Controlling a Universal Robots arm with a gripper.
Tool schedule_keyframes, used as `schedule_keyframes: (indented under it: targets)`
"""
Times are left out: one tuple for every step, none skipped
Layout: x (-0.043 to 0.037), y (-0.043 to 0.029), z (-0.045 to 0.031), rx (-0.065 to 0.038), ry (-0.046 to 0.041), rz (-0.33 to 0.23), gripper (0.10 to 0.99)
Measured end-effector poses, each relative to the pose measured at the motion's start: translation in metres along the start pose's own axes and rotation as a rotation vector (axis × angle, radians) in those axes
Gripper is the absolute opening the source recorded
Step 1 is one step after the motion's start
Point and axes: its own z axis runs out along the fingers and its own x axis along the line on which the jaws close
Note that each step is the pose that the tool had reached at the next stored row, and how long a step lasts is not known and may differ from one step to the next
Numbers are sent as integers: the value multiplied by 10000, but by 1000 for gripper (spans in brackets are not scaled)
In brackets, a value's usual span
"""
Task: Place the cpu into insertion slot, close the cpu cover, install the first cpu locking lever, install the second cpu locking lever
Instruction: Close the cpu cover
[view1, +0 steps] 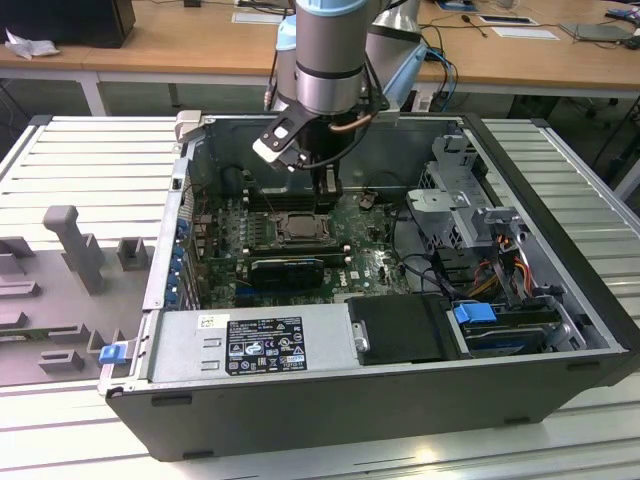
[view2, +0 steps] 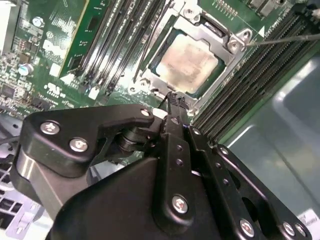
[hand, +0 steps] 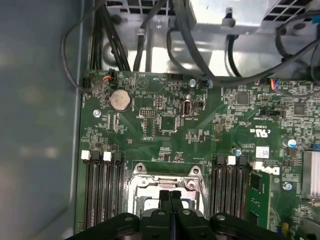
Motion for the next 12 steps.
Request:
schedule_keyframes:
  targets:
    - [0, -18, 5, 1, 9, -36, 106]
    - [2, -55, 7, 1, 12, -51, 106]
    - [4, -82, 7, 0, 12, -50, 106]
    - [7, -129, 6, 1, 13, -48, 106]
    - [8, -156, 5, 0, 13, -50, 106]
    - [10, -181, 5, 0, 13, -49, 106]
    - [11, -197, 4, 0, 13, -50, 106]
    - [11, -204, 3, 1, 12, -49, 106]
    - [11, -213, 3, 1, 12, -49, 106]
    - [12, -221, 3, 1, 13, -49, 106]
    - [12, -226, 3, 0, 13, -49, 106]
    - [12, -235, 2, 0, 12, -50, 106]
